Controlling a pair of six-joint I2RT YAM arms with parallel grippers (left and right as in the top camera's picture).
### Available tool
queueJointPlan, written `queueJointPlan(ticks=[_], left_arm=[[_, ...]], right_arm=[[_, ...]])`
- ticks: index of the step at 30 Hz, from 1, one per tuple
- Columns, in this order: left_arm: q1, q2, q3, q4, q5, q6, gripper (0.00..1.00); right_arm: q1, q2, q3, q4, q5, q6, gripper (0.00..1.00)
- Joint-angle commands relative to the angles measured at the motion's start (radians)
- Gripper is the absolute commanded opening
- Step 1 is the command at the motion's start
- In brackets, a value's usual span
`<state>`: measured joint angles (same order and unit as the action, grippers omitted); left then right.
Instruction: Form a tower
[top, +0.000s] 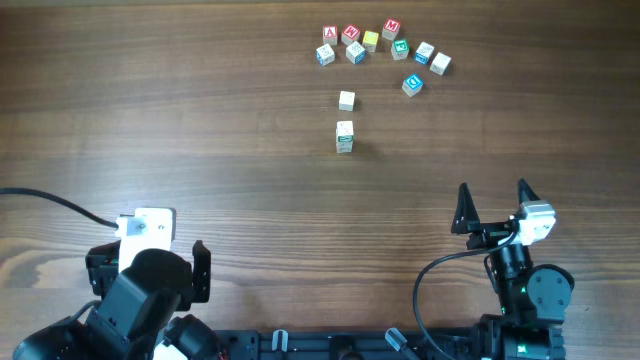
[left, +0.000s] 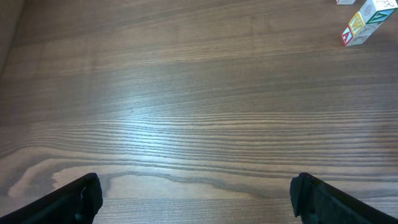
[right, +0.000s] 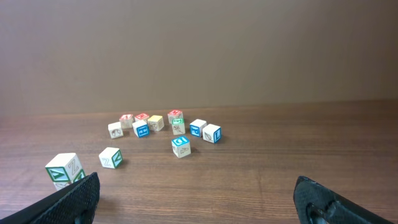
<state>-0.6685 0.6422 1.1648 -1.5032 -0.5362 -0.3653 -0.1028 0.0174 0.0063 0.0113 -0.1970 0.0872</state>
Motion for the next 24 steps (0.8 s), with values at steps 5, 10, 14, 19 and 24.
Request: queueJointPlan(ticks=[5, 10, 14, 19, 24], left_arm=[[-0.001, -0.004, -0.002, 0.002, -0.003, -0.013, 1.00], [-0.010, -0.006, -0.002, 0.002, -0.003, -0.013, 1.00], [0.061, -0.041, -0.002, 0.070, 0.115, -0.010, 1.00], [0.246, -0.247, -0.226, 0.393, 0.224, -0.009, 1.00], [0.474, -0.540, -0.704, 0.960, 0.433, 0.186, 1.00]], right_arm=[[0.001, -0.008, -0.001, 0.002, 0.021, 0.020, 1.00], [0.001, -0.008, -0.001, 0.002, 0.021, 0.019, 1.00], [0.000, -0.008, -0.001, 0.002, 0.021, 0.019, 1.00], [0.001, -0.008, -0.001, 0.002, 0.021, 0.020, 1.00], [0.001, -0.008, -0.001, 0.002, 0.021, 0.019, 1.00]])
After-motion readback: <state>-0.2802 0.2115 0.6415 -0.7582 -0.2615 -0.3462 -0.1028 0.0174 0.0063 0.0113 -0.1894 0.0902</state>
